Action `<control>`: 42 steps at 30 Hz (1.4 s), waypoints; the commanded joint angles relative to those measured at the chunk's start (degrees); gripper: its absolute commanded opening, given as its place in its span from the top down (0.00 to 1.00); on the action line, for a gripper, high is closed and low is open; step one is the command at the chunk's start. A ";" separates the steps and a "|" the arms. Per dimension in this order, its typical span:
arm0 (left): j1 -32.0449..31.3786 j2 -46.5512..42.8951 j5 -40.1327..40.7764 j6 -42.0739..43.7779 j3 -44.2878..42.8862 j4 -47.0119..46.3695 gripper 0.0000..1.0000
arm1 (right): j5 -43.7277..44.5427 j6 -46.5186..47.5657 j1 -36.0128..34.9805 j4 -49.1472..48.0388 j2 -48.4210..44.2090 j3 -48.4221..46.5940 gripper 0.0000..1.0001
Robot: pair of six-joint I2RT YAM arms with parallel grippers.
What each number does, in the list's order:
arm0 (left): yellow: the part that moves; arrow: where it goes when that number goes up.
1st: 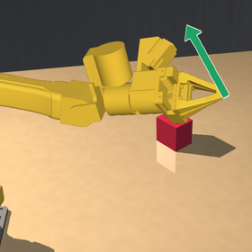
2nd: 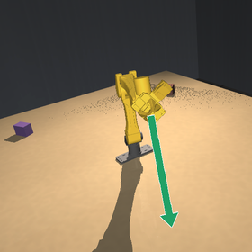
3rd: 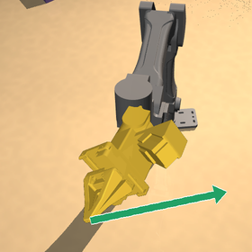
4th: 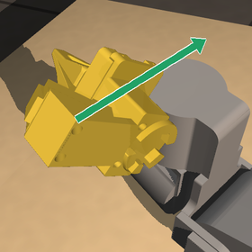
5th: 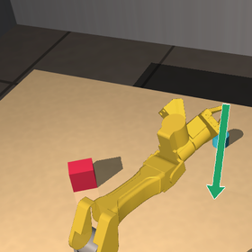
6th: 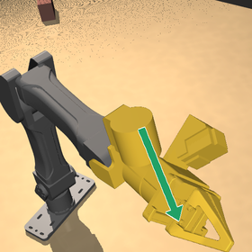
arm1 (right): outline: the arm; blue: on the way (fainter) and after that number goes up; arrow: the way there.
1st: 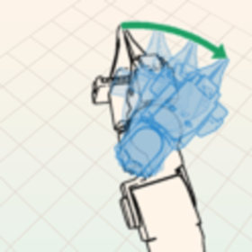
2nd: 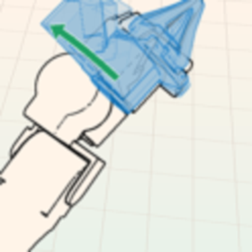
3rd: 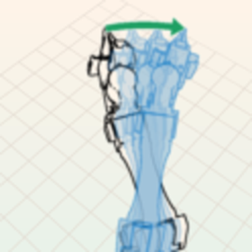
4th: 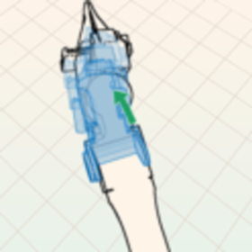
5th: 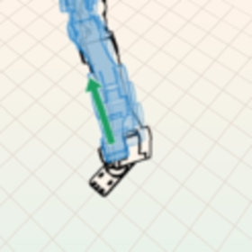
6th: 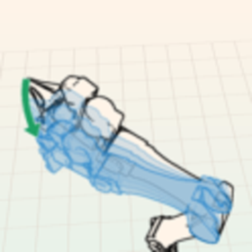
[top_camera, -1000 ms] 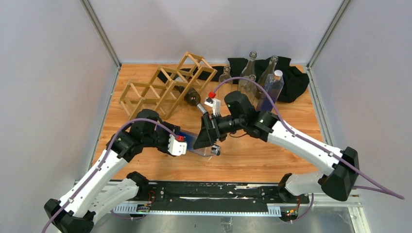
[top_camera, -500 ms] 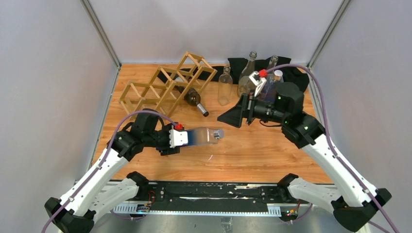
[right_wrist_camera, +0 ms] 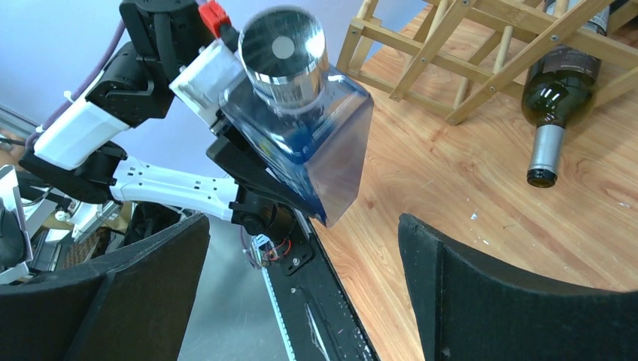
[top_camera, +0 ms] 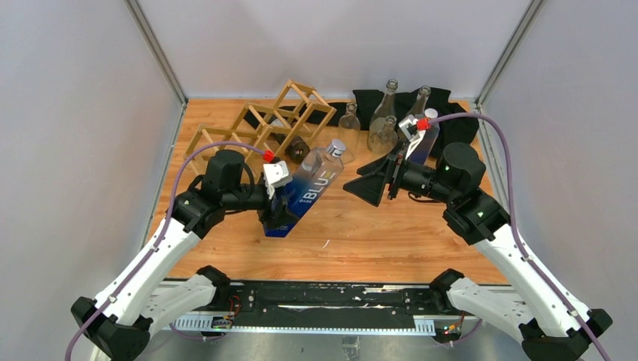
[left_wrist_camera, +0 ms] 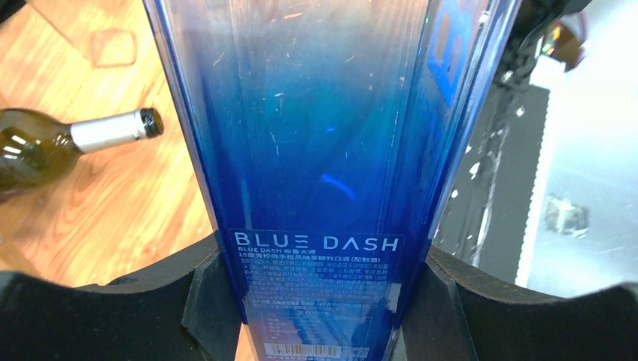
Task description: Take the wine bottle off the wine rack
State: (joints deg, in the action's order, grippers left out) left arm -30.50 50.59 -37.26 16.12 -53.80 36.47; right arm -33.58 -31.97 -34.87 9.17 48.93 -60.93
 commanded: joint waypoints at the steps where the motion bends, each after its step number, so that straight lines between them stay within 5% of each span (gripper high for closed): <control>1: 0.51 0.74 -8.03 -8.90 -4.63 -10.86 1.00 | -2.29 0.42 -0.05 -10.89 -0.21 2.71 0.02; 23: 0.57 4.72 -24.88 -13.79 -7.98 -8.30 1.00 | -5.19 -1.06 -12.89 -28.30 15.35 4.04 0.01; 26: 0.57 5.10 -25.81 -12.98 -8.61 -6.27 1.00 | -6.00 -0.67 -13.03 -28.00 15.75 3.64 0.25; 28: 0.53 5.44 -25.12 -11.42 -9.48 -4.01 0.89 | -6.64 0.53 -13.02 -26.48 15.89 2.75 0.52; 30: 0.53 6.10 -22.33 -9.99 -10.87 -0.89 0.42 | -6.31 2.42 -12.96 -21.94 15.99 0.84 0.83; 31: 0.60 6.28 -20.90 -9.26 -11.34 0.52 0.31 | -5.70 3.60 -12.94 -20.34 16.02 0.05 0.95; 33: 0.90 6.93 -18.59 -7.18 -12.62 3.42 0.02 | -4.19 6.54 -12.95 -15.50 15.77 -1.70 1.00; 42: 8.49 11.74 -14.58 3.72 -19.15 16.84 0.00 | 5.31 13.54 -9.27 -6.36 10.33 -1.52 1.00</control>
State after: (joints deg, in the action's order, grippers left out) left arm -25.43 60.71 -54.08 13.63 -71.09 46.26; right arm -32.49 -21.37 -46.57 4.73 64.31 -59.53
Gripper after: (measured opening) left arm 0.997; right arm 0.711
